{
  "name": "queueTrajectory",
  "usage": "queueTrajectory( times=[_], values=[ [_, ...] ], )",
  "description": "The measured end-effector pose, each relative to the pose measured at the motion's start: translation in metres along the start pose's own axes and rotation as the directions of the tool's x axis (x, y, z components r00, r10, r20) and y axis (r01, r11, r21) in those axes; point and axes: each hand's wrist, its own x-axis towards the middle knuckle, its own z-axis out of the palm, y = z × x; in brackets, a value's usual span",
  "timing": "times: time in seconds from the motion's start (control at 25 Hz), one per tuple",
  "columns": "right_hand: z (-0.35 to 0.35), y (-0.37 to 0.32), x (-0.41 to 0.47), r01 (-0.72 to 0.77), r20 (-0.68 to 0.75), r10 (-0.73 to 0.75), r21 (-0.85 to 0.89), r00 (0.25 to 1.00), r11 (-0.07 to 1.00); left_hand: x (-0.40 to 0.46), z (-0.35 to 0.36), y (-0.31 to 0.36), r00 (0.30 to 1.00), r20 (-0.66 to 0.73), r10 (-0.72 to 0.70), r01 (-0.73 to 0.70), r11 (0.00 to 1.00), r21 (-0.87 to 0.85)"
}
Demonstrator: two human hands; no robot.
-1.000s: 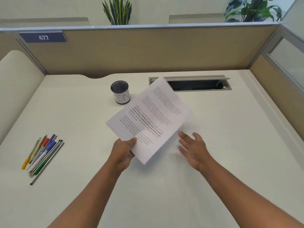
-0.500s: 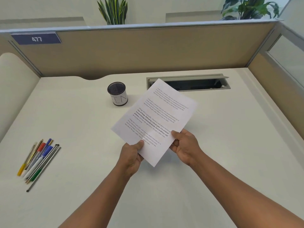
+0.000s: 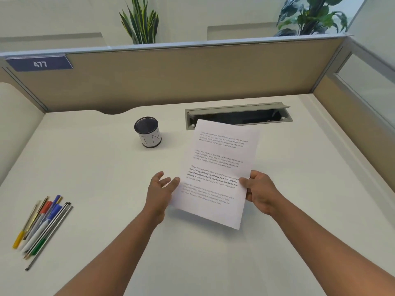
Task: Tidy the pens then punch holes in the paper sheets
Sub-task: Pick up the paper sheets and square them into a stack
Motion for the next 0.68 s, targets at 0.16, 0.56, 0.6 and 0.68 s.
queueTrajectory(
  times=[0.16, 0.56, 0.6, 0.68],
  values=[
    [-0.019, -0.002, 0.007, -0.054, 0.059, 0.057, -0.05, 0.997, 0.997, 0.022, 0.023, 0.026, 0.984, 0.179, 0.011, -0.056, 0.966, 0.251],
    [-0.027, -0.001, 0.032, -0.048, 0.06, 0.056, -0.123, 0.997, 0.991, 0.053, 0.07, 0.027, 0.948, 0.317, 0.029, -0.1, 0.972, 0.211],
    [-0.028, -0.001, 0.035, -0.044, 0.031, 0.048, -0.126, 0.998, 0.991, 0.055, 0.075, 0.027, 0.947, 0.319, 0.035, -0.106, 0.973, 0.206],
    [-0.031, 0.0, 0.042, -0.038, -0.028, 0.035, -0.123, 0.999, 0.992, 0.062, 0.085, 0.028, 0.944, 0.327, 0.048, -0.125, 0.967, 0.221]
  ],
)
